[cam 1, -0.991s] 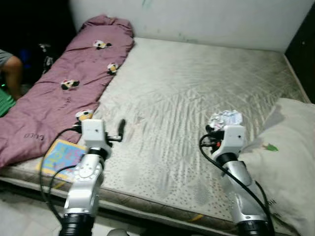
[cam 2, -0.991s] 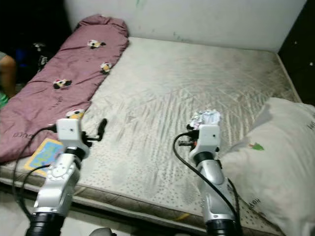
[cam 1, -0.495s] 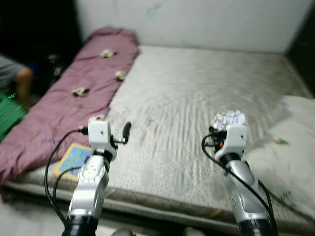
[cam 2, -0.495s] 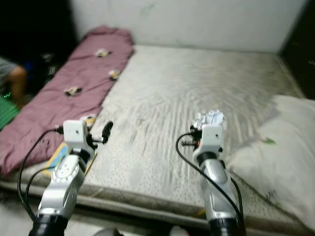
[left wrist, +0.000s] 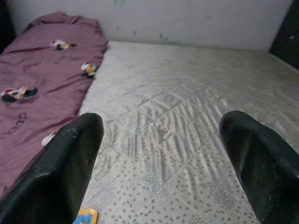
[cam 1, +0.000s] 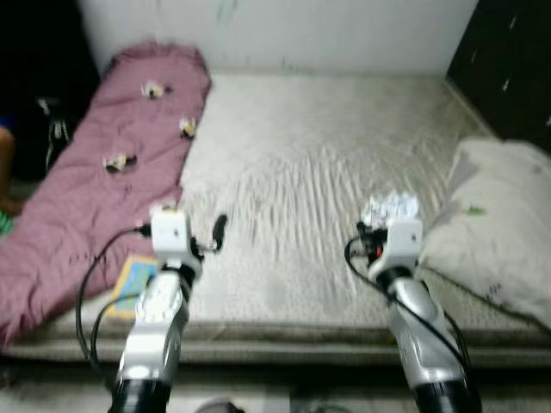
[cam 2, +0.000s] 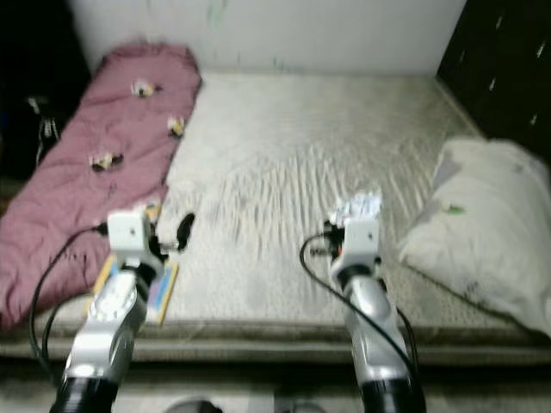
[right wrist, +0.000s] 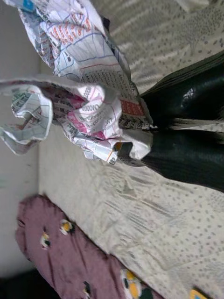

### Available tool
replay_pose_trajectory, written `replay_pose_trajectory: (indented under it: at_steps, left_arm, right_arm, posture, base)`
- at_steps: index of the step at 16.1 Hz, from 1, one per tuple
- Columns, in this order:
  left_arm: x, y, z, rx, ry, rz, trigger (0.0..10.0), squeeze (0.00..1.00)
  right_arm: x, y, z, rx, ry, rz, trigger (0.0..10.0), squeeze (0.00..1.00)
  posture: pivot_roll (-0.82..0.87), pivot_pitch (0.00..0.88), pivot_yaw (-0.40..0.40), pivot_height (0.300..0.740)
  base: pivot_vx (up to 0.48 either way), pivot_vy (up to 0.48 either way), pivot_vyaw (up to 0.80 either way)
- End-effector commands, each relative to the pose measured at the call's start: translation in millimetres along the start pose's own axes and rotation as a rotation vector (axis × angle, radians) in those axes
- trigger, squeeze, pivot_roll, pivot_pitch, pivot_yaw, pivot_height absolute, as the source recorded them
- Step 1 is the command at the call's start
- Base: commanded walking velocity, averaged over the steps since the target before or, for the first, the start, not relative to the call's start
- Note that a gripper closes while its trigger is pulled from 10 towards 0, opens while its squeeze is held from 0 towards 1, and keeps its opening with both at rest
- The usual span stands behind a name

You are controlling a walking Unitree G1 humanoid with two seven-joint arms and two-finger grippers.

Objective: Clean up the room

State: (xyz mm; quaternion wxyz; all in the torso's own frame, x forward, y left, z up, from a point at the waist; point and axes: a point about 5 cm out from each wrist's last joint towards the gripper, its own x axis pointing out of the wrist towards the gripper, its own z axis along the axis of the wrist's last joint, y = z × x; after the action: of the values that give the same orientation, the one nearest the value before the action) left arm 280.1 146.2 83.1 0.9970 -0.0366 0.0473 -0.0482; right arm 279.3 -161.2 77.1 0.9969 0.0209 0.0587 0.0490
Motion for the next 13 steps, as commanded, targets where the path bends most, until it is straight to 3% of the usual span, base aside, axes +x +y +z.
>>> replay_pose_trajectory:
  at_steps: [1, 9, 13]
  left_arm:
    - [1.2, 5.4, 3.2, 0.006, -0.006, 0.011, 10.0, 0.0]
    - [1.2, 0.4, 2.6, -0.04, 0.002, -0.023, 10.0, 0.0]
    - [0.8, 1.1, 4.9, -0.017, -0.021, -0.019, 10.0, 0.0]
  right_arm:
    - [1.8, 2.0, 3.4, -0.005, -0.012, 0.006, 10.0, 0.0]
    - [0.8, 2.4, -0.4, -0.009, 0.001, 0.011, 10.0, 0.0]
    - [1.2, 2.8, -2.2, -0.013, 0.012, 0.019, 10.0, 0.0]
  posture:
    - [-0.05, 0.0, 0.001, 0.74]
    - [-0.05, 0.0, 0.002, 0.74]
    - [-0.05, 0.0, 0.0, 0.74]
  base:
    - [0.0, 0.48, -0.59]
    - [0.0, 0.48, 0.0]
    - [0.0, 0.48, 0.0]
